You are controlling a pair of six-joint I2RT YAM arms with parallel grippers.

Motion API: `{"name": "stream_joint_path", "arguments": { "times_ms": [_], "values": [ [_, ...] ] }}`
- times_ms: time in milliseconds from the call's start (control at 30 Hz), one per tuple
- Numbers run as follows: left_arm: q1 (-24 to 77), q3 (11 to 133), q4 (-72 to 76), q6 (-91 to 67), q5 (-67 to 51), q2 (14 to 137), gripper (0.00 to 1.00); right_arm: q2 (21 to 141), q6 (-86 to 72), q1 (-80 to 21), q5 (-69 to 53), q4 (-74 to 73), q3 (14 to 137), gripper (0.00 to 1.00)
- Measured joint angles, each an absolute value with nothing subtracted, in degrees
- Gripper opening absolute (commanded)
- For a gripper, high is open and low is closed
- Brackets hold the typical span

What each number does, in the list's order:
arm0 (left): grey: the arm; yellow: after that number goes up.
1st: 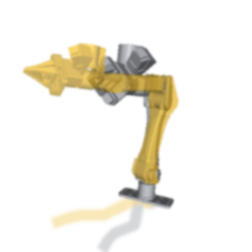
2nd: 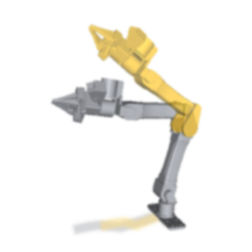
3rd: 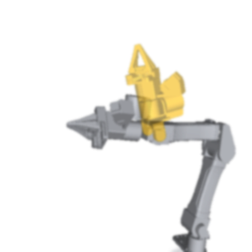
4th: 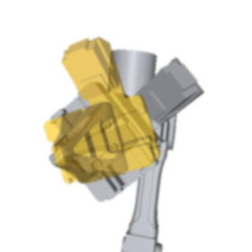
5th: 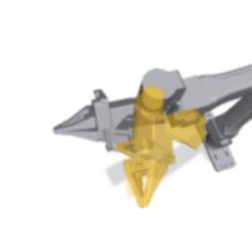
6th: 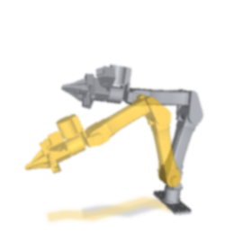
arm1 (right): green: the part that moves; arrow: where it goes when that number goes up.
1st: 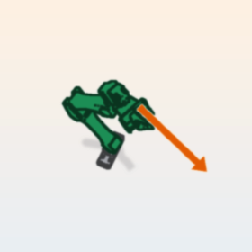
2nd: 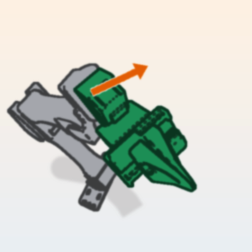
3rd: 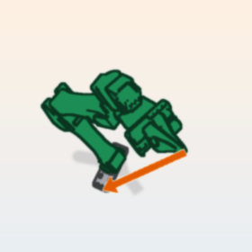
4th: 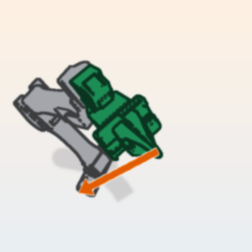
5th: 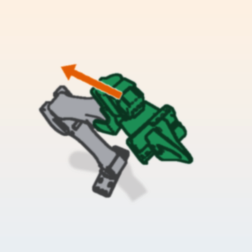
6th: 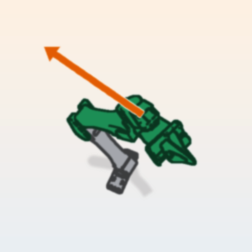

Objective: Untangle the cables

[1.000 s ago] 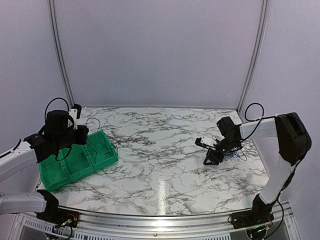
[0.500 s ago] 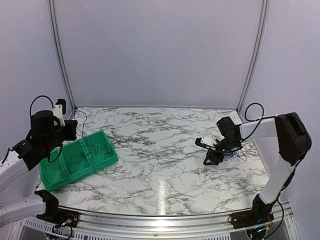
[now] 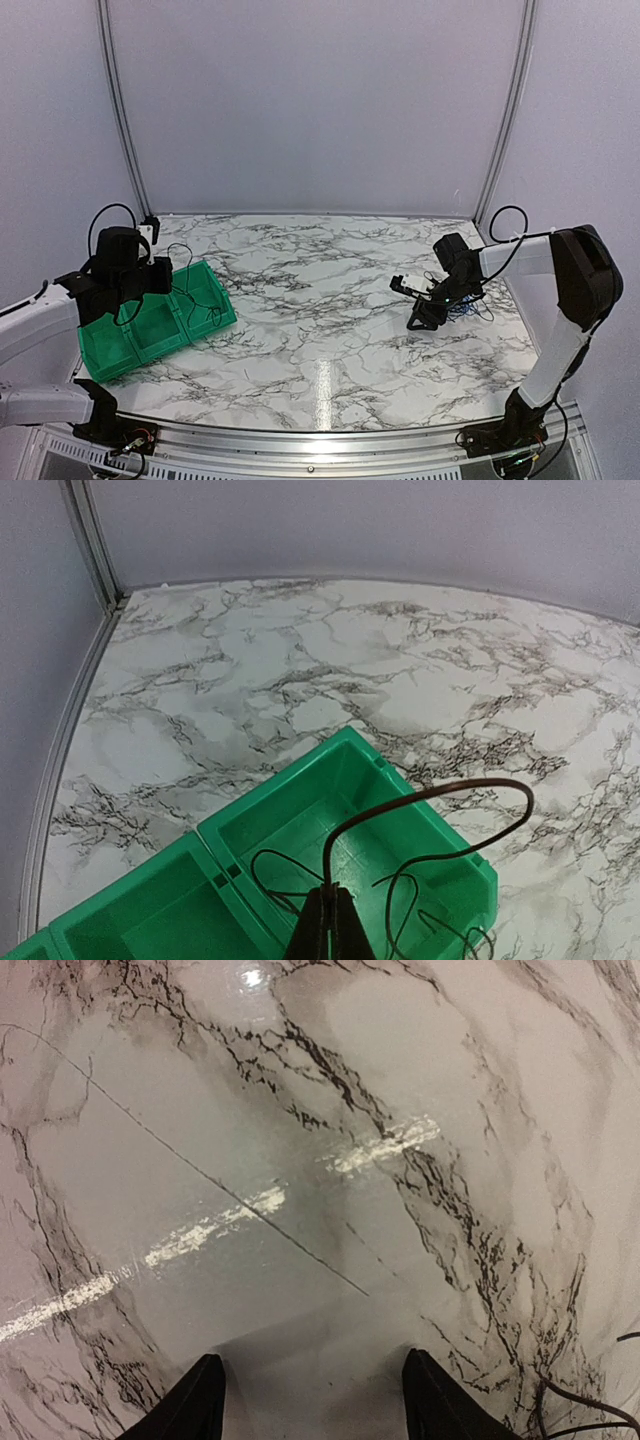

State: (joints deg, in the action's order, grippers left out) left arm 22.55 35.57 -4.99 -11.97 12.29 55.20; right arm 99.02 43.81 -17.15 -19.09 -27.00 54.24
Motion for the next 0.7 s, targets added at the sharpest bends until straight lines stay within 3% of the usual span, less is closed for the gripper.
{"name": "stream_joint_path", "arguments": {
  "times_ms": [233, 700],
  "values": [
    [22.5, 37.6, -5.3, -12.8, 12.3, 65.8, 0.00, 99.0, 44.0, -17.1, -19.0, -27.0, 54.2, 0.61],
    [22.3, 42.0, -9.0, -13.0, 14.2, 74.7, 0.00, 99.0, 44.2, -17.1, -18.9, -27.0, 54.2, 0.61]
  ]
}}
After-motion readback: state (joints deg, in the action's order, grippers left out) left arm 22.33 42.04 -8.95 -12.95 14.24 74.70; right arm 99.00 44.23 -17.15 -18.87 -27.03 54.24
